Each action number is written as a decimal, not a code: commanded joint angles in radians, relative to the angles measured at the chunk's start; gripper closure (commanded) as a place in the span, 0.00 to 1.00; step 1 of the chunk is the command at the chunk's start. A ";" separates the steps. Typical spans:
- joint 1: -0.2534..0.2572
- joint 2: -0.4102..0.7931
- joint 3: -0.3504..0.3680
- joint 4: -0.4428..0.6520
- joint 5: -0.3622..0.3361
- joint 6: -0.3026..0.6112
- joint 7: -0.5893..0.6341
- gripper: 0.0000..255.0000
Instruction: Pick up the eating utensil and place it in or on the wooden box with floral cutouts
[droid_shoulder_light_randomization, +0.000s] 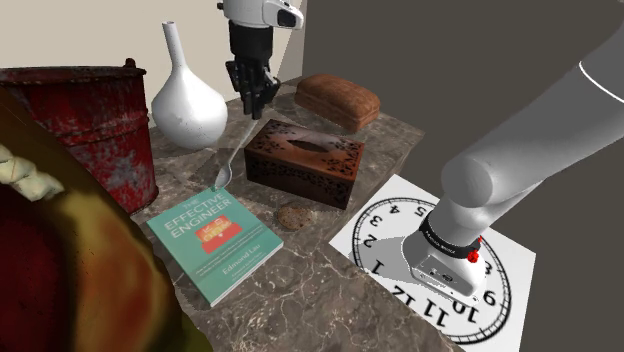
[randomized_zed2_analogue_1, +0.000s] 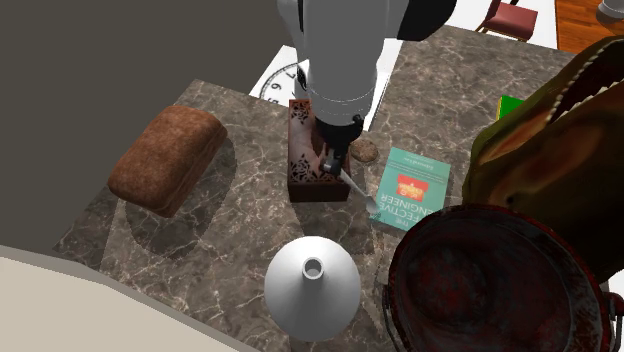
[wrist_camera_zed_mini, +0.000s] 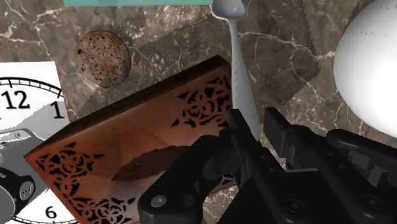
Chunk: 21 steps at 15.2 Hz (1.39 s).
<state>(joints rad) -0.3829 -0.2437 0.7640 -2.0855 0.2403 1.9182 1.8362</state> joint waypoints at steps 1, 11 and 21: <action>0.003 -0.075 -0.053 -0.060 0.043 -0.013 -0.074 1.00; 0.029 -0.380 -0.301 -0.328 0.099 -0.092 -0.347 1.00; 0.030 -0.426 -0.335 -0.462 0.104 -0.017 -0.413 1.00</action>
<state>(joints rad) -0.3528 -0.6766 0.4233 -2.5392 0.3421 1.8861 1.4223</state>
